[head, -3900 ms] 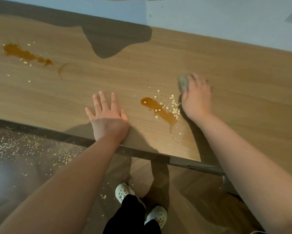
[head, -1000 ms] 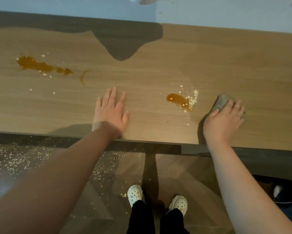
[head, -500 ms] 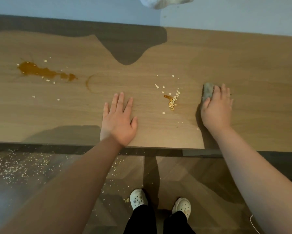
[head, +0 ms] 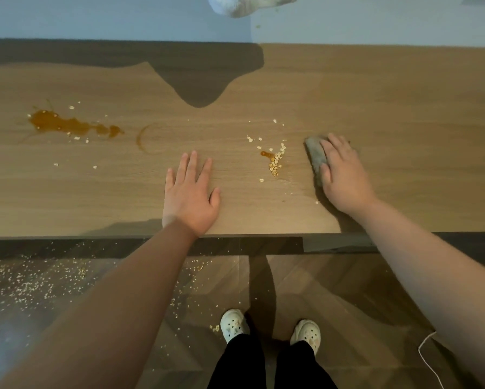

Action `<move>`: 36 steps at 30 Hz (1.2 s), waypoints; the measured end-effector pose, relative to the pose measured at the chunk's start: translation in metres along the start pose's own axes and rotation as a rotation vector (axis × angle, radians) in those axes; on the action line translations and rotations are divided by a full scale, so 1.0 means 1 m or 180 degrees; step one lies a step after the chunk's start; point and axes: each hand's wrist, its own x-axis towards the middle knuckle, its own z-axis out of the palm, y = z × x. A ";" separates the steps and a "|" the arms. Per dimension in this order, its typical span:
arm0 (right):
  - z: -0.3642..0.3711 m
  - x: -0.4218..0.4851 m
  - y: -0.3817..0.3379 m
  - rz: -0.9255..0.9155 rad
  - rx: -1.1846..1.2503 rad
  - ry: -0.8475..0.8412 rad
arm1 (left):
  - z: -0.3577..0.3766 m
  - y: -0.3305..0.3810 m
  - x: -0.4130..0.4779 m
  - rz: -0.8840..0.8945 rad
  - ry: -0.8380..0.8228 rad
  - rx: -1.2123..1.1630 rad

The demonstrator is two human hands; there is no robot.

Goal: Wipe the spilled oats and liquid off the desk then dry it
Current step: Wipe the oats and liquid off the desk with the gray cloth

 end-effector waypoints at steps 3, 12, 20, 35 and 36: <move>-0.014 -0.018 0.039 0.0229 0.0224 0.0100 | 0.000 0.000 0.000 -0.0010 0.0044 -0.0029; 0.028 -0.070 -0.076 0.0445 0.0068 0.0178 | -0.001 0.002 -0.002 -0.0033 0.0076 0.0007; 0.015 -0.089 -0.016 0.1994 0.0052 0.0835 | 0.001 0.002 -0.001 -0.0035 0.0121 -0.0015; 0.028 -0.061 -0.086 0.1903 -0.0063 0.0444 | 0.000 0.002 0.000 -0.0042 0.0134 0.0042; 0.032 -0.060 -0.100 0.1654 -0.0057 0.0386 | 0.000 0.001 0.000 -0.0031 0.0135 0.0042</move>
